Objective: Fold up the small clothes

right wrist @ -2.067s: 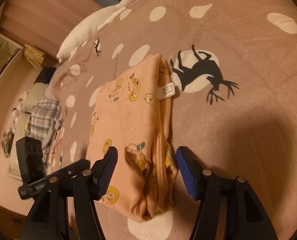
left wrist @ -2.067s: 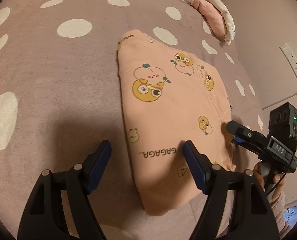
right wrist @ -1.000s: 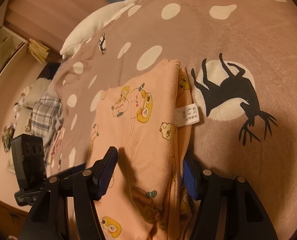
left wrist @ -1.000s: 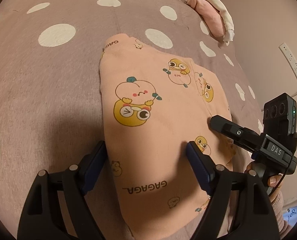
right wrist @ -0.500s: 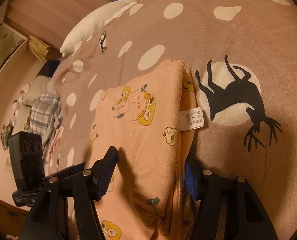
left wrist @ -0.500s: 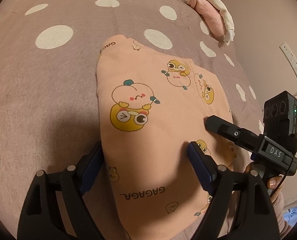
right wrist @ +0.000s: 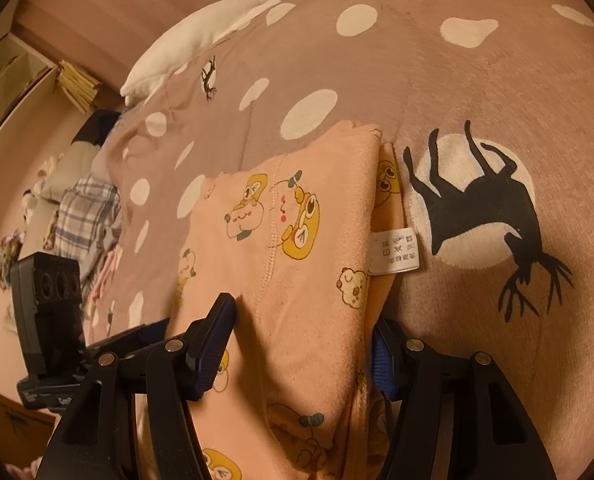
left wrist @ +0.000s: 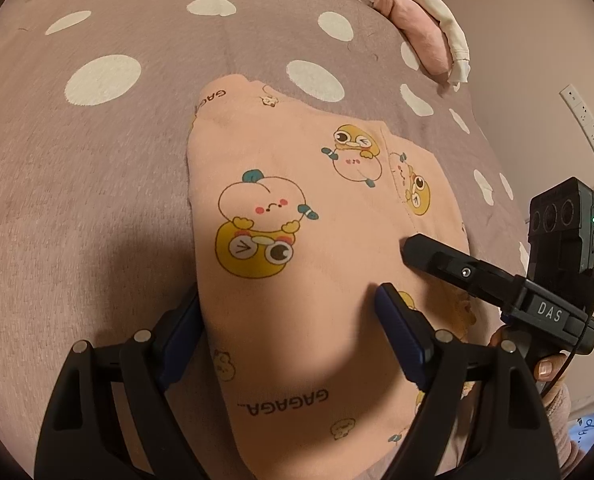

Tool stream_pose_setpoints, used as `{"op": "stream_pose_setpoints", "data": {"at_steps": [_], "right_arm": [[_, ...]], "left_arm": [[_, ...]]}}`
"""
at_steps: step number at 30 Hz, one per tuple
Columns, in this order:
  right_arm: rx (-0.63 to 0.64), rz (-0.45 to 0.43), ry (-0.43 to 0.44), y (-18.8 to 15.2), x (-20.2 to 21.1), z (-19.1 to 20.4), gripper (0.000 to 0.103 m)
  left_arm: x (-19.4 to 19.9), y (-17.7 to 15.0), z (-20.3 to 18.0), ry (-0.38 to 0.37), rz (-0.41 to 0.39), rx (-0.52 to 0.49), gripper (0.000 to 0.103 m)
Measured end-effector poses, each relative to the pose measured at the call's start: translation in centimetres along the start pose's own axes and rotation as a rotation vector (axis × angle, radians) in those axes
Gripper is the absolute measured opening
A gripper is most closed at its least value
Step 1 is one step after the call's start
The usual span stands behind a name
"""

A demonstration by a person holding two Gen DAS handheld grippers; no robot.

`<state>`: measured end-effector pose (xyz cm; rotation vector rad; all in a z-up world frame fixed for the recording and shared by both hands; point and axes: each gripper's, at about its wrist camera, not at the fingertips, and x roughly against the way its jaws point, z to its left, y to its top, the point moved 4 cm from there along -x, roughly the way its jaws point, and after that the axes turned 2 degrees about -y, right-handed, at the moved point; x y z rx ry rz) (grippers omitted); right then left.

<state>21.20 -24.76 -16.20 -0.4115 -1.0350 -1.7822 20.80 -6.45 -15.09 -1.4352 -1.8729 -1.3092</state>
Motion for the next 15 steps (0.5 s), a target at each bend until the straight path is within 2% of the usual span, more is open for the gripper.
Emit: {"op": "stream_pose_setpoints", "data": {"at_steps": [15], "right_arm": [[0.035, -0.005, -0.021, 0.34, -0.33, 0.35, 0.061]], "left_arm": [[0.10, -0.05, -0.02, 0.023, -0.017, 0.000, 0.079]]}}
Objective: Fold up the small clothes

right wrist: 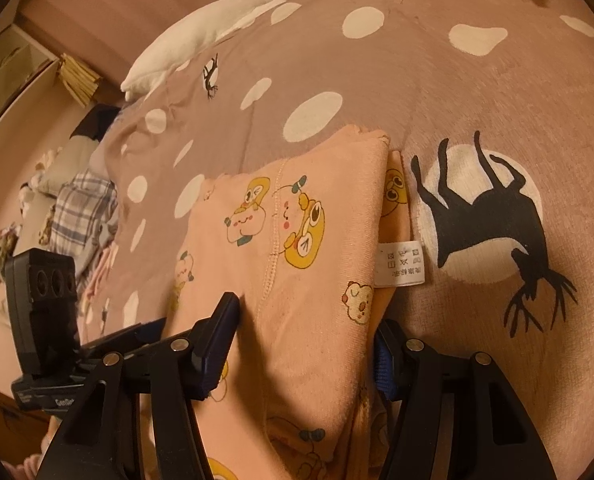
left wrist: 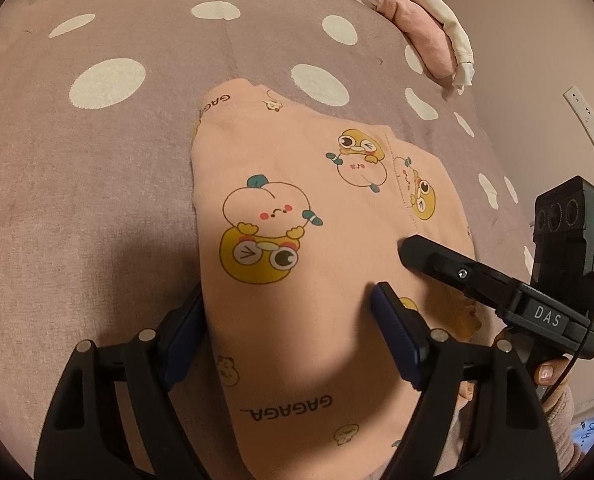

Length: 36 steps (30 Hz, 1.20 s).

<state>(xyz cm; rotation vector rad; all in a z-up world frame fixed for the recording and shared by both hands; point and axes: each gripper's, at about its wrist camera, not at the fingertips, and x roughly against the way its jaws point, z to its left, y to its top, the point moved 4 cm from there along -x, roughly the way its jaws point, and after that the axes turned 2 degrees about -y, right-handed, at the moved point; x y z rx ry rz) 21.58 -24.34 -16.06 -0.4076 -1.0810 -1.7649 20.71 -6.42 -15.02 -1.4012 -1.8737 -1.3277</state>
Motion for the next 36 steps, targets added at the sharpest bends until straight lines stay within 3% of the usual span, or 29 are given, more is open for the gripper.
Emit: {"op": "stream_pose_setpoints", "data": {"at_steps": [10, 21, 36], "right_arm": [[0.106, -0.022, -0.094, -0.4, -0.2, 1.4, 0.059], [0.183, -0.060, -0.157, -0.4, 0.0, 2.3, 0.042], [0.290, -0.115, -0.244, -0.7, 0.3, 4.2, 0.033]], "left_arm": [[0.0, -0.1, -0.1, 0.037, 0.002, -0.022, 0.076], [0.0, -0.1, -0.2, 0.061, 0.003, -0.029, 0.069], [0.8, 0.0, -0.6, 0.077, -0.015, -0.039, 0.048]]}}
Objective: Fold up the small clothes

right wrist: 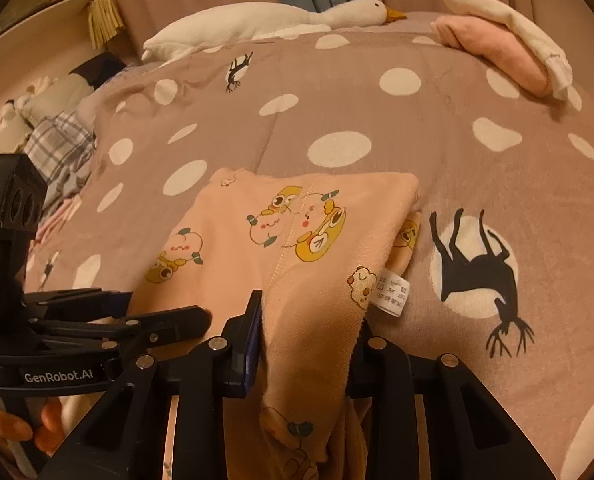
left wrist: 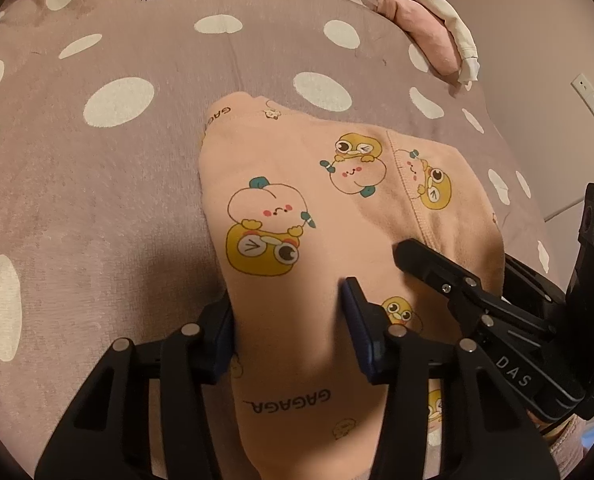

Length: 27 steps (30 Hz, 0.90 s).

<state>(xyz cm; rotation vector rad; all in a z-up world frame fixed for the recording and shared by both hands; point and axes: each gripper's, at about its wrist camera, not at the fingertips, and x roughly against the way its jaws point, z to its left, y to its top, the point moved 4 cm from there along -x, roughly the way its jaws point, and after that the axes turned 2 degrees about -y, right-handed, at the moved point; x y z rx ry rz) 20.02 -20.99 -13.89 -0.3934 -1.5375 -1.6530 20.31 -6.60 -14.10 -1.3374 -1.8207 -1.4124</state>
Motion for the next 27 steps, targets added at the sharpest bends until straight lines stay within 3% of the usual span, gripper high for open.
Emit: {"op": "stream_pose_setpoints", "data": {"at_steps": [11, 27], "right_arm": [[0.031, -0.018, -0.013, 0.1, 0.7, 0.6, 0.031], [0.067, -0.044, -0.024, 0.3, 1.4, 1.7, 0.031]], "left_arm": [[0.3, 0.0, -0.2, 0.007, -0.007, -0.008, 0.043], [1.1, 0.0, -0.5, 0.001, -0.024, -0.013, 0.042]]}}
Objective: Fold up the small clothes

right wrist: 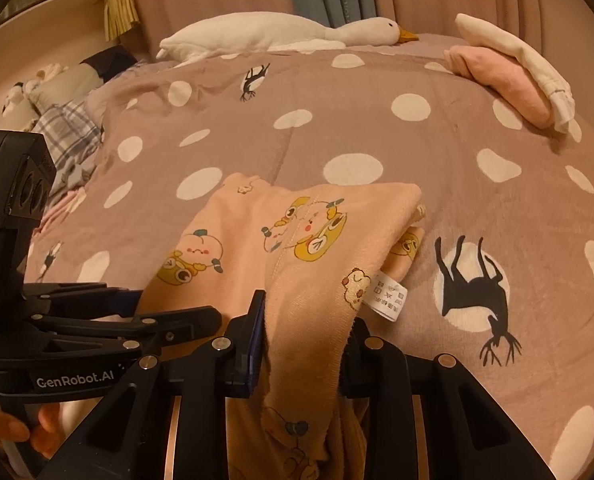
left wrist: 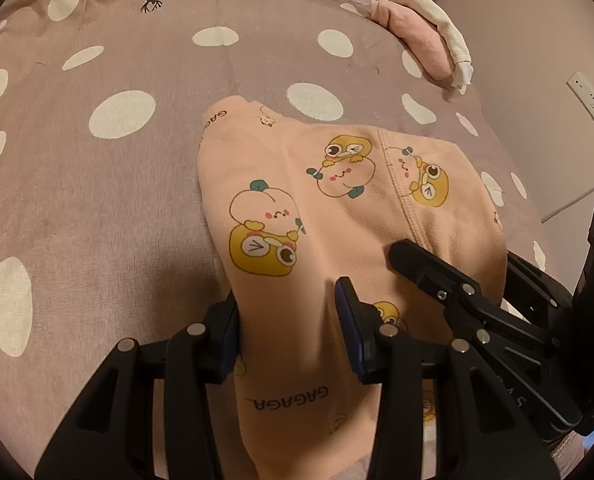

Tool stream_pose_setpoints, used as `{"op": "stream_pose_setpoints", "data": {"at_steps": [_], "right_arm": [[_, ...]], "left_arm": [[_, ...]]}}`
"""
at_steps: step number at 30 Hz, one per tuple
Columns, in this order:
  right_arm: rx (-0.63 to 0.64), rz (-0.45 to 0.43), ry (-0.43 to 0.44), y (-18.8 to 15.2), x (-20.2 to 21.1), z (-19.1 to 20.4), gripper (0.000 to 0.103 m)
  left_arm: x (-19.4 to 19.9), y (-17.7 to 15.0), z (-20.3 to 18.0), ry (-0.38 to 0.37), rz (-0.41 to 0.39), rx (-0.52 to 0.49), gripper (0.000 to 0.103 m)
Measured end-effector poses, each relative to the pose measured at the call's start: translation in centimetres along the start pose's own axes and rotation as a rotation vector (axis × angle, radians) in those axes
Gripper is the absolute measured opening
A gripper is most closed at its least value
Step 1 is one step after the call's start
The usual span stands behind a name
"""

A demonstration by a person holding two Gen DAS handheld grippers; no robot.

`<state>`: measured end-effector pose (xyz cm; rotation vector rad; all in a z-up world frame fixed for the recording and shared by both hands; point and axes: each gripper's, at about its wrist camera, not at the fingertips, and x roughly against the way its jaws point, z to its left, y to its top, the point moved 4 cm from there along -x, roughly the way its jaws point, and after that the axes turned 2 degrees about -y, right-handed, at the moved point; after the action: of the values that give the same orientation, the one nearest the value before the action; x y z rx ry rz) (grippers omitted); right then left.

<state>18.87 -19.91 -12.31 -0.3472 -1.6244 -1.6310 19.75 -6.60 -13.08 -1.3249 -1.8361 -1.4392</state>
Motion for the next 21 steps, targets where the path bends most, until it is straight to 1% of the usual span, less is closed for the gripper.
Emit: {"op": "stream_pose_setpoints", "data": {"at_steps": [4, 7, 10, 14, 21], "right_arm": [[0.010, -0.007, -0.001, 0.1, 0.3, 0.3, 0.030], [0.011, -0.012, 0.000, 0.1, 0.5, 0.4, 0.030], [0.016, -0.017, 0.002, 0.1, 0.8, 0.5, 0.030], [0.026, -0.025, 0.004, 0.2, 1.0, 0.8, 0.029], [0.042, -0.039, 0.005, 0.3, 1.6, 1.4, 0.028]], "left_arm": [[0.3, 0.0, -0.2, -0.002, -0.006, 0.000, 0.042], [0.6, -0.1, -0.4, 0.001, -0.012, -0.004, 0.038], [0.8, -0.2, -0.5, -0.004, -0.017, -0.003, 0.038], [1.2, -0.3, -0.4, -0.008, -0.024, 0.003, 0.031], [1.8, -0.5, -0.5, -0.018, -0.035, 0.013, 0.027]]}}
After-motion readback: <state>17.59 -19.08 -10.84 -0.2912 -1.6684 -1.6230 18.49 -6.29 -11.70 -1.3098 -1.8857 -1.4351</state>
